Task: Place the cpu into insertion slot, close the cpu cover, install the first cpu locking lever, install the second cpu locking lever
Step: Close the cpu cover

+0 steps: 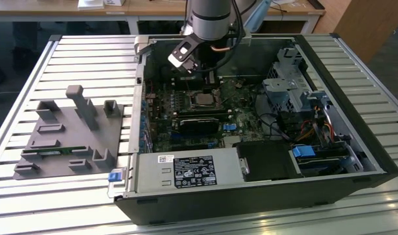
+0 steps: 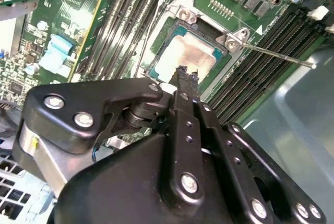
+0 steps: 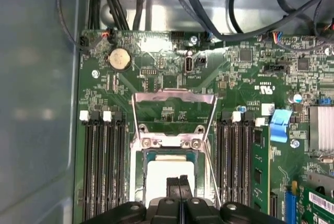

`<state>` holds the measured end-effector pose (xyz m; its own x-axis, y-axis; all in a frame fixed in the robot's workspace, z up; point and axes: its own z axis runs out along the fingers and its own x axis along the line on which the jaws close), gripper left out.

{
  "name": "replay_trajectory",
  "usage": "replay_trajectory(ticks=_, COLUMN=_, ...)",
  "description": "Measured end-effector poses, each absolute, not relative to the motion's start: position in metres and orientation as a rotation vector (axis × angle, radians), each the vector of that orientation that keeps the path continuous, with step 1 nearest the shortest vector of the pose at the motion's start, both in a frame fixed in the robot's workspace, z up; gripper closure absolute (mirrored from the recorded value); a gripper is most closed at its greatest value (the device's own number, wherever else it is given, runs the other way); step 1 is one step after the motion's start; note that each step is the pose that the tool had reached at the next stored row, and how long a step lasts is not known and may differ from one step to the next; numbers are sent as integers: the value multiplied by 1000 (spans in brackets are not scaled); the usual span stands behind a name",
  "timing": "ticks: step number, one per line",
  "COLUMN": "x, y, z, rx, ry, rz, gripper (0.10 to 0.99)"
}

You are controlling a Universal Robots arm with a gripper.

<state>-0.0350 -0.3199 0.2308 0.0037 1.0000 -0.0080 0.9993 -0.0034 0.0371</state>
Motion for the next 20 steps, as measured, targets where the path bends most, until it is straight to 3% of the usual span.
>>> replay_trajectory(ticks=13, x=-35, y=-320, z=266, rx=2205, ry=2197, rz=27, gripper=980)
replay_trajectory(ticks=20, x=-35, y=-325, z=268, rx=2210, ry=2202, rz=37, gripper=980)
